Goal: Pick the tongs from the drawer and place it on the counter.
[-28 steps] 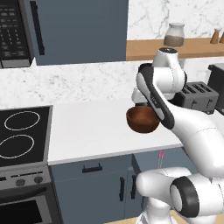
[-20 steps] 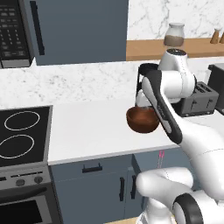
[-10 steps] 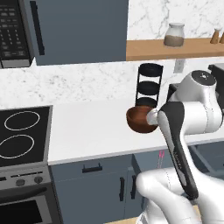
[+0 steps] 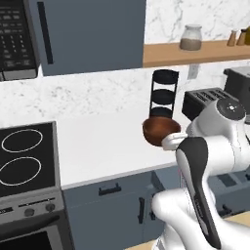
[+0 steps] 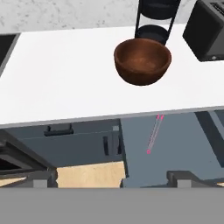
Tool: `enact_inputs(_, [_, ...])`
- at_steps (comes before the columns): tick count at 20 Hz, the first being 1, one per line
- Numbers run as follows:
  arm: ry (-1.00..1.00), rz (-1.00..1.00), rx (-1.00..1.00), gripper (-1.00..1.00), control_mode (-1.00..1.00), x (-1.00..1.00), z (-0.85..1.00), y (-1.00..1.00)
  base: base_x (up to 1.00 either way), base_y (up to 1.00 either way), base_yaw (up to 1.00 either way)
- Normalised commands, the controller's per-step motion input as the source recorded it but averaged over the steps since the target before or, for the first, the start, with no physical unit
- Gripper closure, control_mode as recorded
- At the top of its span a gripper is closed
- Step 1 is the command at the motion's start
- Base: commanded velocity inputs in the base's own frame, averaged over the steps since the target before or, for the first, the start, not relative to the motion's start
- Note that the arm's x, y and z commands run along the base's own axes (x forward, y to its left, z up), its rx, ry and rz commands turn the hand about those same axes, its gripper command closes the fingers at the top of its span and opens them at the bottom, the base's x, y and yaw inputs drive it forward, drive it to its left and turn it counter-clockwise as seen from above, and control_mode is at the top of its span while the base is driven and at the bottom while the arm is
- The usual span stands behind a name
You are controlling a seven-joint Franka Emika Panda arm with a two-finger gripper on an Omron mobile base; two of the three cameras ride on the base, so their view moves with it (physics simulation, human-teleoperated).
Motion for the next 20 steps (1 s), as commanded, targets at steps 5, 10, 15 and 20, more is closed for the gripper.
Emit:
enact_inputs(5, [0.0, 0.0, 0.0, -1.0, 1.0, 0.0, 0.0, 0.0, -0.03, 0.92, -0.58])
enact_inputs(10, [0.0, 0.0, 0.0, -1.0, 1.0, 0.0, 0.0, 0.0, -0.01, 0.37, -0.61])
enact_inputs(15, [0.0, 0.0, 0.0, -1.0, 1.0, 0.0, 0.0, 0.0, 0.1, 0.39, -0.56])
enact_inputs(20, [0.0, 0.0, 0.0, -1.0, 1.0, 0.0, 0.0, 0.0, 0.14, 0.77, -0.54])
